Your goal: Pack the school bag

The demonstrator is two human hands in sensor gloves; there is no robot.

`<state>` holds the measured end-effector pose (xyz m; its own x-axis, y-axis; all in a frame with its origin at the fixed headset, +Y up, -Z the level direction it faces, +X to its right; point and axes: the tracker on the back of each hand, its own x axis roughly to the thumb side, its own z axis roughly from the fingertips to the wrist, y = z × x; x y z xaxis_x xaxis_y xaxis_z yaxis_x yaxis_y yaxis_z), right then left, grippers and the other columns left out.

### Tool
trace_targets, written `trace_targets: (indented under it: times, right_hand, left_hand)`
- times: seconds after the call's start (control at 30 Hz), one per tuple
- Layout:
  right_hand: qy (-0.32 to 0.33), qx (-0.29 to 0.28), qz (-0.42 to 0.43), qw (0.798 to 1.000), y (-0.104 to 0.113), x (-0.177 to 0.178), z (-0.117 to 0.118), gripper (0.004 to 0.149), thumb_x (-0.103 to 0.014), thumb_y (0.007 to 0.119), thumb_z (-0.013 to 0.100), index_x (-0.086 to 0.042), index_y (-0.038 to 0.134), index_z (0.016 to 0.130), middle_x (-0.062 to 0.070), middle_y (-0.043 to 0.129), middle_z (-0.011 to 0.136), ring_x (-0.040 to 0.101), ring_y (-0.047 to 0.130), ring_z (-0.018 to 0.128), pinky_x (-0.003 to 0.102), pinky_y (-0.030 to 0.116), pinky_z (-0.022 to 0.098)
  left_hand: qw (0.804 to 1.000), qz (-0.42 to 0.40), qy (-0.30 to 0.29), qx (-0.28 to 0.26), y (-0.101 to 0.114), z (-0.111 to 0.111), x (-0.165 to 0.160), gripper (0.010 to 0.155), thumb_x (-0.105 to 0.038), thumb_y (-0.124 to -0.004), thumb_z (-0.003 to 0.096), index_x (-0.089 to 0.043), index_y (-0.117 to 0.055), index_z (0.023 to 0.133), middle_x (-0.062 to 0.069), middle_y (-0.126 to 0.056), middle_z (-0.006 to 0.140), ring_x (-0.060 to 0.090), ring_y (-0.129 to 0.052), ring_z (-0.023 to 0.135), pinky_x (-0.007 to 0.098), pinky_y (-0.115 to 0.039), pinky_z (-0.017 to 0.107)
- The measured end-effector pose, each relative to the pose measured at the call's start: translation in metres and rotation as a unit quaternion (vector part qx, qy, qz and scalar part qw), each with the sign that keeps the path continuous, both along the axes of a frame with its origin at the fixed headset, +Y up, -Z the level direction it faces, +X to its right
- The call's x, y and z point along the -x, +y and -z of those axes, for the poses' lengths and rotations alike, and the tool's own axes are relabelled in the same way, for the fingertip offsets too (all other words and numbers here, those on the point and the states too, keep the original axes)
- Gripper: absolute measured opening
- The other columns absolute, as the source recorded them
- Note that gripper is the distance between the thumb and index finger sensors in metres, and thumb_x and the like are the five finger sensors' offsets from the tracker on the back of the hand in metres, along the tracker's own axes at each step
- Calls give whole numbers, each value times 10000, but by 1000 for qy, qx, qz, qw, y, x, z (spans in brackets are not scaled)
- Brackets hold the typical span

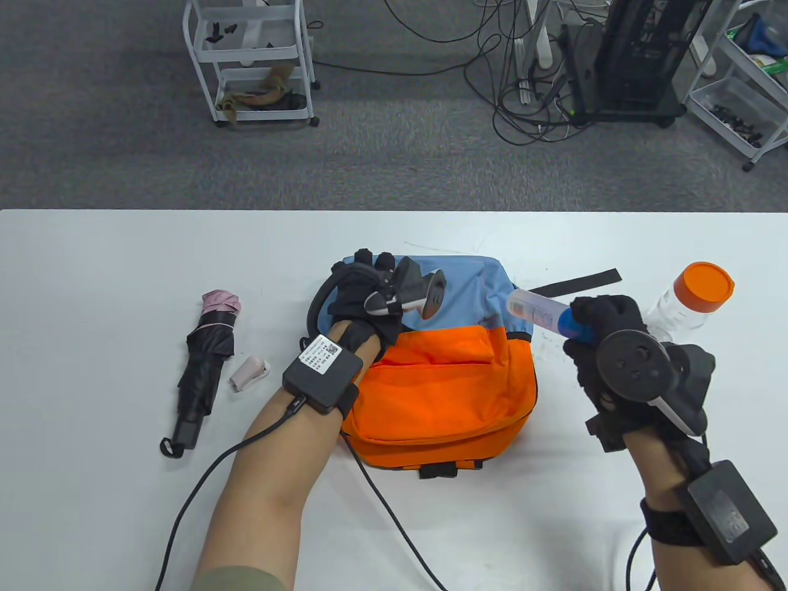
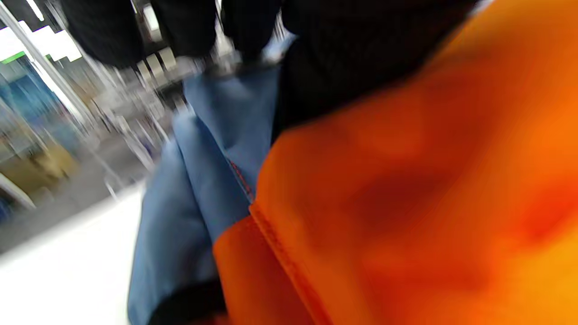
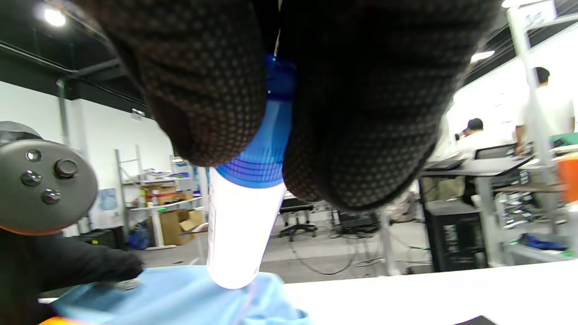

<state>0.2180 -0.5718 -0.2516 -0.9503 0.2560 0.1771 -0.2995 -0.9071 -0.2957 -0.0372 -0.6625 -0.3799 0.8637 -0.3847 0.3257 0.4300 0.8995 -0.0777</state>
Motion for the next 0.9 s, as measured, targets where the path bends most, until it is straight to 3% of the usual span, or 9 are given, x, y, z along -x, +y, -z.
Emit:
trace_targets:
  times: [0.07,0.13,0.37,0.53,0.63,0.77,0.8,0.83,0.9]
  right_hand:
    - [20,25,21,999,-7,12,10,614,-273,987,360,-123,763,911,262,835,900,330,1181,555,399,1131,358]
    - [52,34,27,998,-14,27,20,616,-272,986,360,-123,759,913,261,836,903,331,1180,563,395,1133,362]
    - [136,98,60,984,-39,73,29,622,-282,986,357,-117,749,909,264,838,893,319,1189,550,380,1139,352]
    - [95,31,11,995,-67,102,36,657,-339,1019,301,-120,777,872,234,898,835,270,1213,501,347,1156,313]
    - [69,27,-5,997,-76,105,46,666,-395,1011,251,-122,817,826,197,965,772,228,1215,435,347,1144,281]
    - [53,47,-49,996,-87,115,54,528,-354,997,296,-147,896,771,167,1000,766,274,1212,410,358,1135,288]
    - [46,32,-67,996,-90,116,55,412,-313,1000,356,-165,904,728,126,1005,733,234,1195,412,349,1129,291]
    - [33,5,-89,995,-94,118,58,391,-298,1006,372,-157,891,718,125,1001,702,231,1174,368,357,1109,262]
    - [20,45,-143,989,-104,118,67,623,-358,1010,343,-92,802,866,186,925,829,236,1122,356,408,1054,298]
  left_hand:
    - [997,-64,-16,-35,-2,-6,3,641,-210,-820,597,-272,-541,1172,181,-795,1157,517,-808,1055,698,-764,714]
    - [989,-135,-32,-50,0,-10,9,513,-318,-749,622,-277,-668,1127,175,-904,1071,490,-910,980,675,-810,680]
    - [961,-275,-30,16,15,-5,29,526,-358,-722,628,-121,-744,1098,240,-912,1026,543,-895,942,717,-785,656]
    - [956,-281,-81,19,23,-18,17,522,-363,-709,630,-120,-756,1089,240,-905,1024,552,-897,937,715,-812,639]
    - [945,-313,-89,29,19,-23,16,519,-349,-724,628,-107,-764,1086,249,-903,1024,562,-879,943,719,-821,631]
    - [939,-330,-93,37,16,-22,17,520,-339,-750,625,-96,-764,1084,256,-888,1029,567,-854,955,712,-818,640]
    - [938,-329,-98,39,16,-22,17,519,-337,-754,623,-98,-766,1083,254,-887,1030,567,-845,957,709,-815,645]
    - [938,-328,-106,41,16,-23,16,515,-338,-760,622,-100,-772,1080,252,-894,1029,557,-848,961,703,-818,647]
    - [940,-317,-115,43,15,-27,13,514,-341,-764,621,-108,-775,1078,243,-892,1033,554,-843,965,699,-814,653]
